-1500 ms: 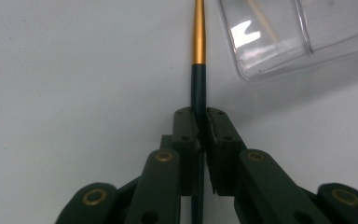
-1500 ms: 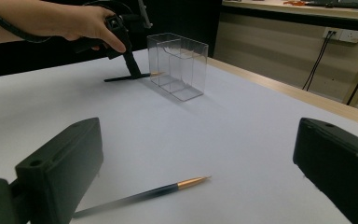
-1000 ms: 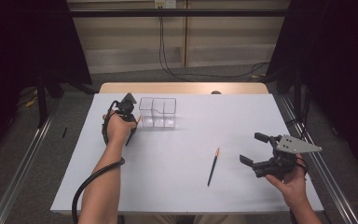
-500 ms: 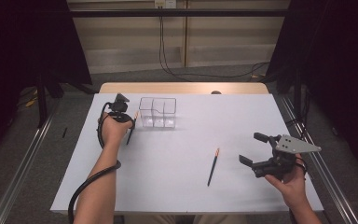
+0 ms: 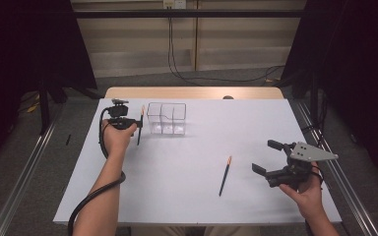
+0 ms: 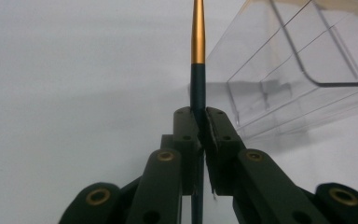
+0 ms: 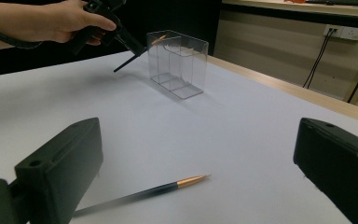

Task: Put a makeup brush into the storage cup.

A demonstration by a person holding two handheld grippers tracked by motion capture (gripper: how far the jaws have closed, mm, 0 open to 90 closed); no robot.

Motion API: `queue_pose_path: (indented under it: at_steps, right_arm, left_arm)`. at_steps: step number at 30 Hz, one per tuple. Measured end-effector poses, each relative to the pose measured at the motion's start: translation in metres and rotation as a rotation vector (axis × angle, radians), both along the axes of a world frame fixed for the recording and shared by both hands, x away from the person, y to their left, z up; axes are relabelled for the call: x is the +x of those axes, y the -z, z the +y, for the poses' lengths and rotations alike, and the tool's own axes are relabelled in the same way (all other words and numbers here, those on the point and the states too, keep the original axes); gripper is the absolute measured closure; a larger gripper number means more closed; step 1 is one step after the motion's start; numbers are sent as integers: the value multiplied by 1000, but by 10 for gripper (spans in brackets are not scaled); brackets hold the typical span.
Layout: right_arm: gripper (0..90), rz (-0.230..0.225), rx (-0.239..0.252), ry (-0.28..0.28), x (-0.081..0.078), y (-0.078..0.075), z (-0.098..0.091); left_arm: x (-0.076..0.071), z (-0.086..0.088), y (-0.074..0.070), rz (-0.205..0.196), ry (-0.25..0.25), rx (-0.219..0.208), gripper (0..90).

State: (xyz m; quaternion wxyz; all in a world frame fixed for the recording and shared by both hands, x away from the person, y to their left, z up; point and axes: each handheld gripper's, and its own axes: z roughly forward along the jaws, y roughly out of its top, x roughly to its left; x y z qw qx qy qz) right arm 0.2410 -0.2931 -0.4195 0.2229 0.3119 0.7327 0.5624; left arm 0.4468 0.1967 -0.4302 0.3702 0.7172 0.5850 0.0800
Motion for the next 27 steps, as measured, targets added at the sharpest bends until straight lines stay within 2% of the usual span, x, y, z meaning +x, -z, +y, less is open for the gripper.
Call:
queue_pose_path:
  at_steps: [1, 4, 7, 11, 15, 16, 21, 25, 27]
  right_arm:
    - [9, 0, 0, 0, 0, 0, 0]
    - [6, 0, 5, 3, 1, 1, -1]
    - [6, 5, 10, 6, 1, 1, -2]
    - [5, 3, 18, 4, 1, 1, -3]
    - [5, 0, 16, 1, 1, 1, -2]
    - [4, 0, 13, 2, 1, 1, -1]
    - [4, 2, 12, 0, 1, 1, -1]
    - [4, 0, 10, -2, 1, 1, 0]
    - [4, 2, 12, -2, 1, 1, -1]
  left_arm:
    - [0, 0, 0, 0, 0, 0, 839]
    - [-5, 1, -3, -38, -1, -37, 839]
    - [-7, 2, -4, -54, 2, -47, 839]
    - [-13, 5, -8, -104, -1, -87, 839]
    - [-18, 6, -12, -174, -10, -123, 839]
    - [-19, 6, -13, -183, -6, -114, 839]
    - [-24, 5, -16, -245, -11, -159, 838]
    - [-27, 6, -15, -276, -15, -165, 838]
    - [-29, 6, -16, -310, -14, -174, 838]
